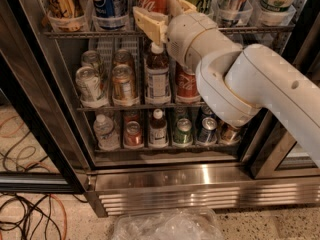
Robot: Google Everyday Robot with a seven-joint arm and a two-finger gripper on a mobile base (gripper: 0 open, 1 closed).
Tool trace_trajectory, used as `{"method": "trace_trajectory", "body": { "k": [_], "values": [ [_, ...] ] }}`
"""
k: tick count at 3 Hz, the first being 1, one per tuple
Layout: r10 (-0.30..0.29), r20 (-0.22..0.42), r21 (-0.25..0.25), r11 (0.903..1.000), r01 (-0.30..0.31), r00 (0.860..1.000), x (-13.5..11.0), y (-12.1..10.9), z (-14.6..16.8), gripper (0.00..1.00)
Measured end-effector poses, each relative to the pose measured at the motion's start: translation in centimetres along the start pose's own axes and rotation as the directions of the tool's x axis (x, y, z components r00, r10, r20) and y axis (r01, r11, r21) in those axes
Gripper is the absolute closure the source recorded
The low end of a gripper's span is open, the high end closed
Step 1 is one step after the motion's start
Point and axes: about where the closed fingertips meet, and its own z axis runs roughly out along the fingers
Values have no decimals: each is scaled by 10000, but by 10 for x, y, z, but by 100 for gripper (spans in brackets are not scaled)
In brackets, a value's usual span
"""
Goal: Pick coke can from top shelf of fridge
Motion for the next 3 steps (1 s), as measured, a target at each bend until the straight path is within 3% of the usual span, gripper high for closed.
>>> {"method": "trace_trajectory", "body": {
  "k": [3],
  "values": [
    [68,-19,337,9994,-67,10000,2,-15,17,39]
  ]
}}
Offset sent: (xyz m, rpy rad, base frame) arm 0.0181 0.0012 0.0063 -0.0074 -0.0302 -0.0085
